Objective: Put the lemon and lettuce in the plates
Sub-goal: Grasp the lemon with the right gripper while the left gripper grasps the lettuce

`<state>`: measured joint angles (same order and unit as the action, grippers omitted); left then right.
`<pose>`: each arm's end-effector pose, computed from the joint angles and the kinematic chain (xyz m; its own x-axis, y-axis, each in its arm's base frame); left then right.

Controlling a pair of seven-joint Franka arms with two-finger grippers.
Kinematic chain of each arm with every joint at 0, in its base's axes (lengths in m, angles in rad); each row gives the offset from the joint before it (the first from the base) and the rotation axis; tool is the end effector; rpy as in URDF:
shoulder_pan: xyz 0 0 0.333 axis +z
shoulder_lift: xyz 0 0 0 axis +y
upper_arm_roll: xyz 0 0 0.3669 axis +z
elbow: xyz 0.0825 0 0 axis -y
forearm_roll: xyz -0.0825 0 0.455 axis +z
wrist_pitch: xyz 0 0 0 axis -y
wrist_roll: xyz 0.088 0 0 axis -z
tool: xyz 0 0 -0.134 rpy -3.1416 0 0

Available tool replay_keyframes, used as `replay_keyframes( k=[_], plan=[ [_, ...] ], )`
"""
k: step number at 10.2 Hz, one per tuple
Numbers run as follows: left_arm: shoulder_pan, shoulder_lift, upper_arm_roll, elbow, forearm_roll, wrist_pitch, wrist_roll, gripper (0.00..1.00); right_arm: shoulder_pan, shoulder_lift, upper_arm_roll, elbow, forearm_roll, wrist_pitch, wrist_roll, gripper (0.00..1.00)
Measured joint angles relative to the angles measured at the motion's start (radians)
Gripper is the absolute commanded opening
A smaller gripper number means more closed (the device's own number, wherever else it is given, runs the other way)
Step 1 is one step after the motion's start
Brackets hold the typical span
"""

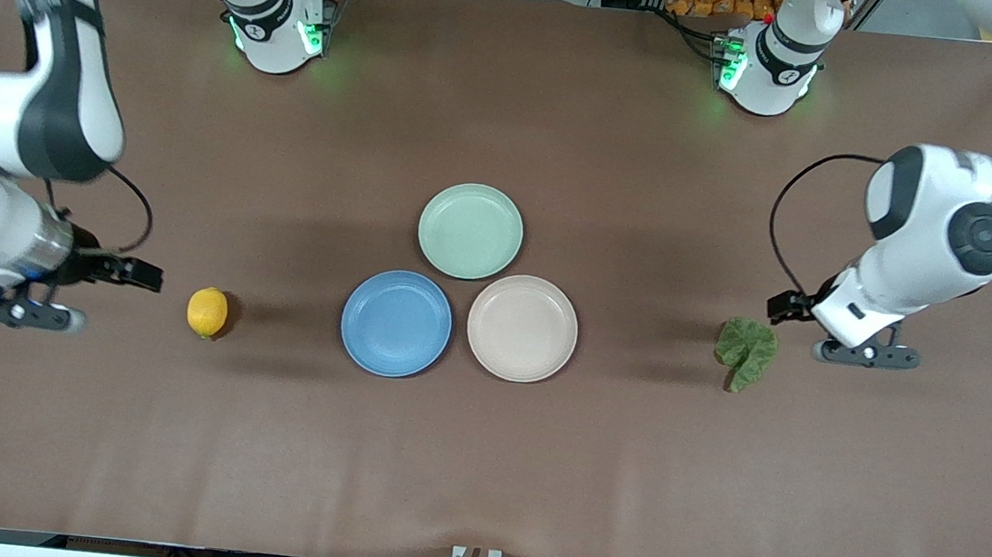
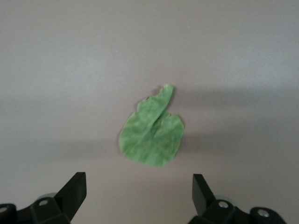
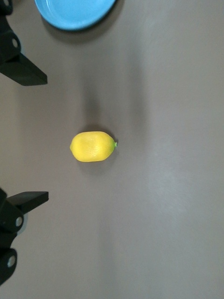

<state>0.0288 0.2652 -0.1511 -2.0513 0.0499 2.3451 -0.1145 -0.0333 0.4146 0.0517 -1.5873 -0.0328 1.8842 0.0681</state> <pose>0.6534 -0.0769 0.2878 0.9988 -0.0362 0.0317 -0.0364 -0.9993 0.0064 0.7428 0.0062 0.3773 0.9924 -0.0416 -0.1160 -0.0399 -0.9991 0.0169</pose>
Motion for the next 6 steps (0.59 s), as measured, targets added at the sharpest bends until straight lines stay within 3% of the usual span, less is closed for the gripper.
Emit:
replay_keyframes(
  k=[2, 4, 5, 6],
  plan=[
    [0.0, 0.113, 0.001, -0.04, 0.036, 0.173, 0.0, 1.0, -0.007, 0.083, -0.004, 0.0, 0.0, 0.072, -0.057, 1.0],
    [0.001, 0.207, 0.002, -0.038, 0.048, 0.247, 0.0, 1.0, -0.008, 0.117, -0.005, -0.025, 0.0, 0.159, -0.066, 1.0],
    [0.0, 0.232, 0.002, -0.033, 0.048, 0.26, 0.0, 0.93, -0.012, 0.122, -0.006, -0.072, 0.0, 0.237, -0.066, 1.0],
    [0.0, 0.245, 0.002, -0.028, 0.05, 0.264, 0.0, 0.74, -0.019, 0.128, -0.007, -0.123, 0.0, 0.308, -0.067, 1.0]
  ],
)
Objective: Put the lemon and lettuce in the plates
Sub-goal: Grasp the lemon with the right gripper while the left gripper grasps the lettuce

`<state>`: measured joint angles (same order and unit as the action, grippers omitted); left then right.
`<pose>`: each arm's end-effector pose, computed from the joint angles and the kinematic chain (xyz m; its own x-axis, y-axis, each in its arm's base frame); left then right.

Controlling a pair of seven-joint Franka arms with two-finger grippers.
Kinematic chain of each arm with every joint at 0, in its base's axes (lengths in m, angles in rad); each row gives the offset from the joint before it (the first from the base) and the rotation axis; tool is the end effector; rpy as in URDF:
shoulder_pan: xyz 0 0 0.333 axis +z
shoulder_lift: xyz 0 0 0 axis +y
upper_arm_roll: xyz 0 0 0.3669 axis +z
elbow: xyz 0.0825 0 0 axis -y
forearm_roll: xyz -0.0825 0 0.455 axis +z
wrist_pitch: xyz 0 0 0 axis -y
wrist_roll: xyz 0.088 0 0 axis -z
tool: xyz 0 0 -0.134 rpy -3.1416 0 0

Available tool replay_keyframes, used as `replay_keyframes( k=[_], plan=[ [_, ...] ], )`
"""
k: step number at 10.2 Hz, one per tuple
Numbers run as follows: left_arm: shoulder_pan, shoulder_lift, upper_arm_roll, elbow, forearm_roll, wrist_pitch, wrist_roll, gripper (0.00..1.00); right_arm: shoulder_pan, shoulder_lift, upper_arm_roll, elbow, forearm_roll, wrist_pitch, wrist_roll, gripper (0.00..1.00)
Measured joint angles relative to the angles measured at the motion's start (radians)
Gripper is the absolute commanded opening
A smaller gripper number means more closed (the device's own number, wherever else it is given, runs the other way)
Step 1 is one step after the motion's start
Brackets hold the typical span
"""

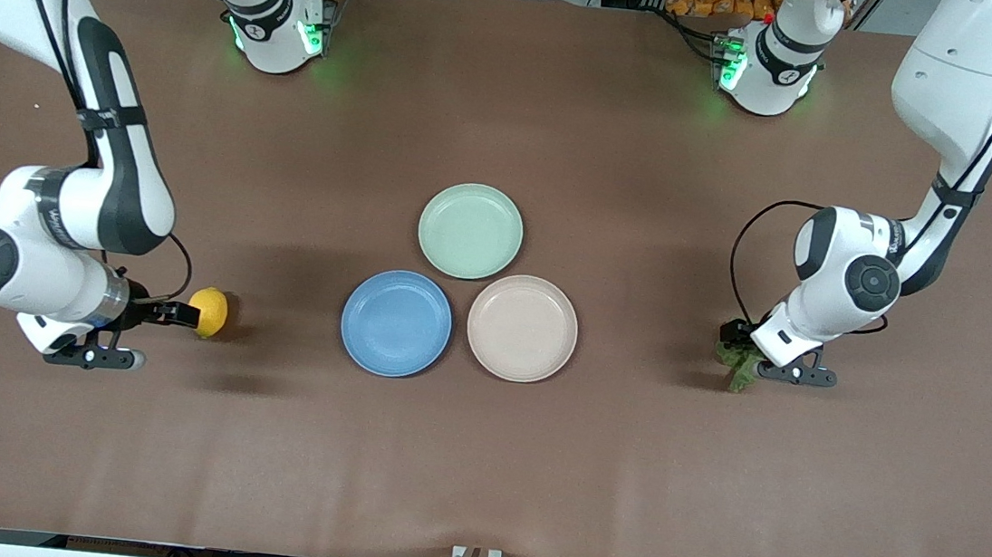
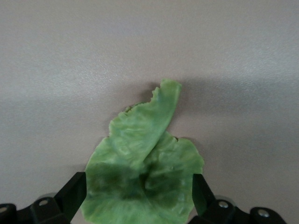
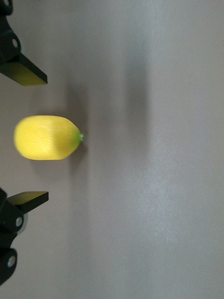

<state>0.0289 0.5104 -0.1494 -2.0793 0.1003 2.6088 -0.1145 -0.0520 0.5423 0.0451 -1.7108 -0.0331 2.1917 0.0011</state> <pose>0.6466 -0.0809 0.1400 0.9971 -0.0717 0.0254 -0.0723 -0.9971 0.0226 0.7448 -0.0098 0.2430 0.9981 0.0062 -0.0607 0.0064 -1.0000 0.0025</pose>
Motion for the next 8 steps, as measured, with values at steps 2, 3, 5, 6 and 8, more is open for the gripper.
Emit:
replay_keyframes(
  k=[2, 3, 5, 6, 8],
  plan=[
    [0.0, 0.011, 0.0, 0.006, 0.028, 0.002, 0.0, 0.09, -0.009, 0.024, 0.0, -0.041, 0.0, 0.038, 0.0, 1.0],
    [0.0, 0.015, 0.0, 0.01, 0.038, 0.003, 0.0, 0.0, -0.009, 0.035, 0.0, -0.042, 0.001, 0.04, 0.0, 1.0],
    [-0.001, 0.02, -0.001, 0.017, 0.04, 0.003, 0.0, 0.0, -0.009, 0.045, 0.002, -0.042, 0.001, 0.044, -0.001, 1.0],
    [-0.001, 0.02, 0.001, 0.02, 0.041, 0.003, 0.0, 0.0, -0.008, 0.048, 0.004, -0.043, 0.001, 0.049, -0.001, 1.0],
    [-0.001, 0.02, 0.003, 0.031, 0.043, 0.003, 0.0, 0.0, -0.006, 0.065, 0.009, -0.044, 0.005, 0.068, -0.001, 1.0]
  ],
)
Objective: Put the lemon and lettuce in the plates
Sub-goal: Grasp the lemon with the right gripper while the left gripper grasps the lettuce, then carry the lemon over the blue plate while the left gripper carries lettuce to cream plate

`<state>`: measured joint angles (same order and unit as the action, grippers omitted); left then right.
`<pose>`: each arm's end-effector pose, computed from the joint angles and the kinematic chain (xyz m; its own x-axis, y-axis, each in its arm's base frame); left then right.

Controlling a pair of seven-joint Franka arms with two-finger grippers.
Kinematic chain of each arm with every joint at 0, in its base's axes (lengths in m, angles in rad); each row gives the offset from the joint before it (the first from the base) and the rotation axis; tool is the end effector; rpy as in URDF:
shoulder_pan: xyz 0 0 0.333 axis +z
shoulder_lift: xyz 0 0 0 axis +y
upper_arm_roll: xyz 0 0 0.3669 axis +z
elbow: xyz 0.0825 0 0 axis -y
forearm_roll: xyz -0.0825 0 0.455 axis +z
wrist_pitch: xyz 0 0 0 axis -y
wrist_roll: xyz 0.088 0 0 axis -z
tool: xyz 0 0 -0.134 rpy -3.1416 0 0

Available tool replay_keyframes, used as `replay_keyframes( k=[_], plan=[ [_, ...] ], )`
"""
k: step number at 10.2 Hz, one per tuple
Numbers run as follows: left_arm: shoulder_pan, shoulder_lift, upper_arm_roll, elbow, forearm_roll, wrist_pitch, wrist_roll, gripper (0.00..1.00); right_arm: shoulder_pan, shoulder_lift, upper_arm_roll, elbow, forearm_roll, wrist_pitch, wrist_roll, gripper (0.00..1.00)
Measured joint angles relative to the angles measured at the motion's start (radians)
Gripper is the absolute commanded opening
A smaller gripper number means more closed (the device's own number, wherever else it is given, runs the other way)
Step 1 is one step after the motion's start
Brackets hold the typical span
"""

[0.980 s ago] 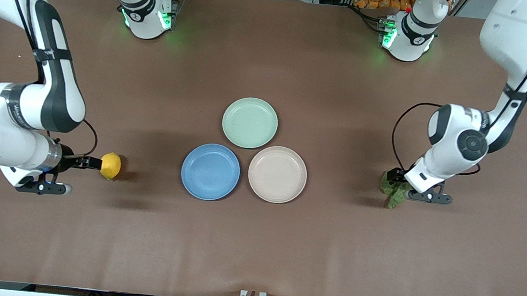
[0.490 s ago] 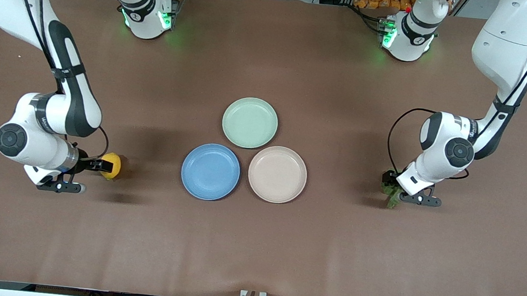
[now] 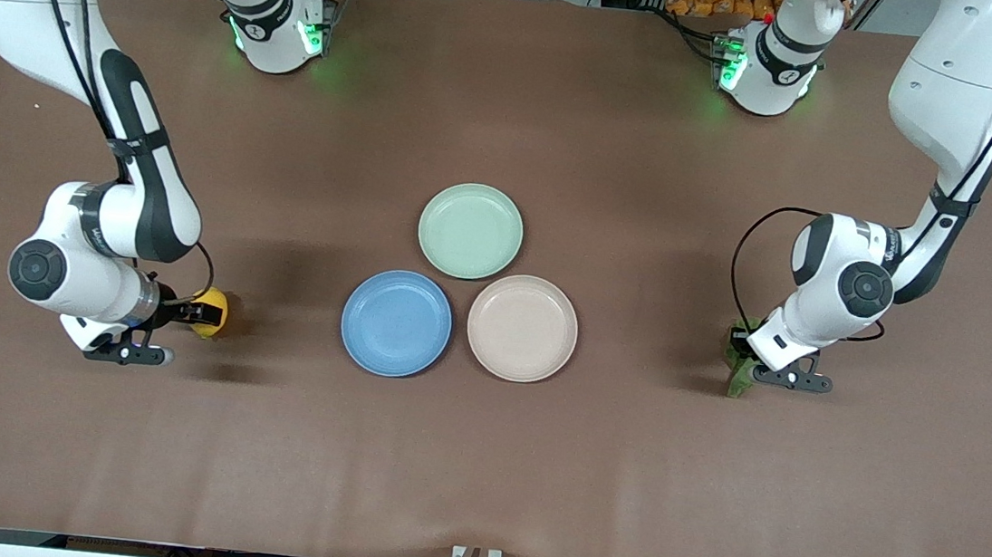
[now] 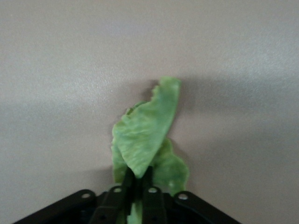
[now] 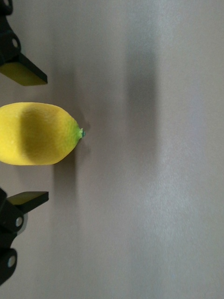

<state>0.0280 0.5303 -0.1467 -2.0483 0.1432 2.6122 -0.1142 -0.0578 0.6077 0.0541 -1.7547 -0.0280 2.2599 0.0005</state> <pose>0.6579 -0.0808 0.1398 0.9936 -0.1050 0.0427 -0.1051 -0.9945 0.0015 0.7296 -0.0063 0.1796 0.9948 0.0071 -0.1012 0.0060 -0.9999 -0.0111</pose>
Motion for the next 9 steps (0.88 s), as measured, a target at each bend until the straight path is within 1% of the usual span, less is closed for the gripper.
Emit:
replay_keyframes(
  k=[1, 2, 3, 4, 5, 6, 7, 8, 9],
  plan=[
    [-0.001, -0.003, -0.001, 0.012, 0.002, -0.002, 0.0, 0.0, 0.0, 0.011, 0.001, 0.0, 0.001, 0.004, 0.0, 1.0],
    [-0.003, -0.011, -0.005, 0.033, 0.003, -0.022, 0.0, 0.0, 0.0, 0.02, 0.001, 0.0, 0.001, 0.004, 0.0, 0.93],
    [-0.012, -0.03, -0.009, 0.06, 0.004, -0.072, 0.0, 0.0, 0.0, 0.027, 0.001, -0.001, 0.001, 0.004, 0.0, 0.68],
    [-0.029, -0.059, -0.013, 0.091, 0.004, -0.133, 0.0, 0.0, -0.001, 0.032, 0.0, -0.001, 0.002, 0.004, 0.0, 0.46],
    [-0.045, -0.087, -0.025, 0.118, 0.004, -0.188, -0.006, 0.0, -0.001, 0.033, 0.0, -0.001, 0.002, 0.003, 0.0, 0.32],
    [-0.059, -0.106, -0.047, 0.15, 0.004, -0.245, -0.029, 0.0, 0.0, 0.033, 0.001, -0.001, 0.002, 0.003, 0.0, 0.12],
    [-0.071, -0.114, -0.078, 0.181, 0.004, -0.29, -0.074, 0.0, 0.001, 0.032, 0.003, 0.0, 0.002, 0.002, 0.0, 0.0],
    [-0.096, -0.114, -0.104, 0.215, 0.004, -0.327, -0.141, 0.0, 0.001, 0.031, 0.007, 0.005, 0.002, -0.008, 0.0, 0.0],
    [-0.138, -0.114, -0.114, 0.242, 0.004, -0.35, -0.215, 0.0, 0.003, 0.029, 0.015, 0.025, 0.002, -0.044, 0.0, 0.0]
  ],
)
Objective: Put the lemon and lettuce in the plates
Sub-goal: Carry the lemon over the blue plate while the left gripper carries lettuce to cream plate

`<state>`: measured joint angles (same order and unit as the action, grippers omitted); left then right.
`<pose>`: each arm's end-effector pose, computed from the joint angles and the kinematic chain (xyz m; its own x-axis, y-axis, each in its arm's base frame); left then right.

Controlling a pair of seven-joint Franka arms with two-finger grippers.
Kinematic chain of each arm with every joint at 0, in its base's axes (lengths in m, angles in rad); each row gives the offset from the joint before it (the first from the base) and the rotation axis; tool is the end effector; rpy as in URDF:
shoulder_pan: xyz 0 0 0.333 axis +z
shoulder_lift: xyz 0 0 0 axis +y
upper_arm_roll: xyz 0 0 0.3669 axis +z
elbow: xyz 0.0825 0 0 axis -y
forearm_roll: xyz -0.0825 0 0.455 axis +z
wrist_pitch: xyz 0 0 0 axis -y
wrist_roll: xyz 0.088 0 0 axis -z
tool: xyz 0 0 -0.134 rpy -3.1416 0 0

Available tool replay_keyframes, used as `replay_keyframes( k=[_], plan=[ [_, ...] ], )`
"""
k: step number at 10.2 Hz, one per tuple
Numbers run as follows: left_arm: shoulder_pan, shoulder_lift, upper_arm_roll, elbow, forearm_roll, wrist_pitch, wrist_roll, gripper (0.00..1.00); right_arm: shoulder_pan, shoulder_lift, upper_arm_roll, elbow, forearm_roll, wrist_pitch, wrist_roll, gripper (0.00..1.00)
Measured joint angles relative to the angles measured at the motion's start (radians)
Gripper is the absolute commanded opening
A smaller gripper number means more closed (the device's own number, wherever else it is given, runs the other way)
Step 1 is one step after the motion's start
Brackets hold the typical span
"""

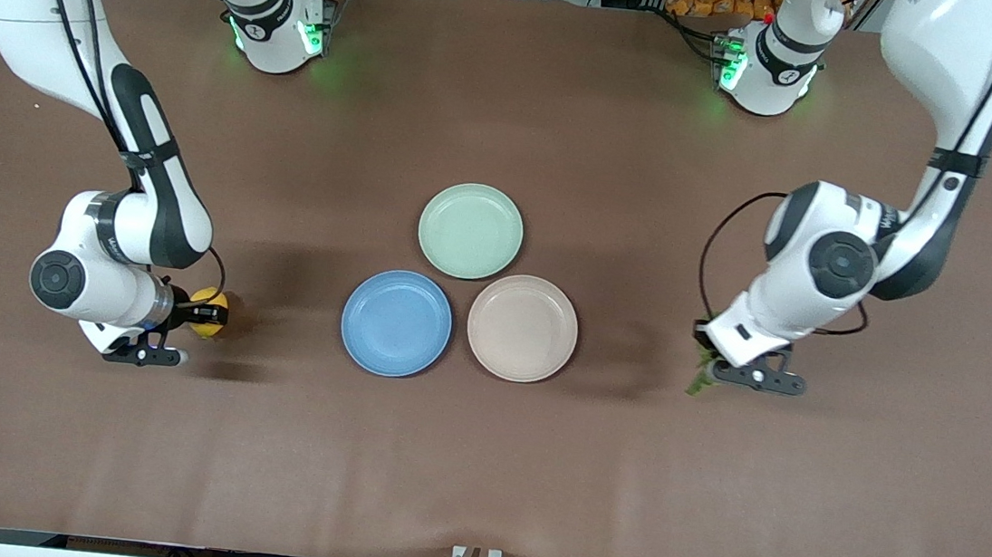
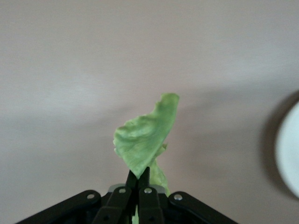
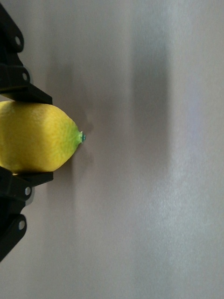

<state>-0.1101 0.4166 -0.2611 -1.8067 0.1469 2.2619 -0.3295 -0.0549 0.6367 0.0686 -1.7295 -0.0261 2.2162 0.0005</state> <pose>0.6865 -0.2464 0.3030 0.9926 -0.1076 0.0566 -0.1081 -0.9941 0.0051 0.7291 0.0056 0.1670 0.9888 0.0215 -0.1477 0.0184 -0.9996 -0.0224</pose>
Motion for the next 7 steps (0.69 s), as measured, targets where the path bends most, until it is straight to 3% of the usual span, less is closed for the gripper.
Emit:
replay_keyframes(
  k=[3, 7],
  plan=[
    [-0.156, 0.031, -0.004, 0.05, 0.0, -0.012, -0.266, 0.0, 0.036, -0.011, 0.027, 0.178, 0.017, -0.198, 0.07, 0.0],
    [-0.326, 0.156, -0.004, 0.116, 0.0, -0.013, -0.534, 0.0, 0.236, 0.012, 0.032, 0.241, 0.127, -0.157, 0.352, 0.0]
  ],
)
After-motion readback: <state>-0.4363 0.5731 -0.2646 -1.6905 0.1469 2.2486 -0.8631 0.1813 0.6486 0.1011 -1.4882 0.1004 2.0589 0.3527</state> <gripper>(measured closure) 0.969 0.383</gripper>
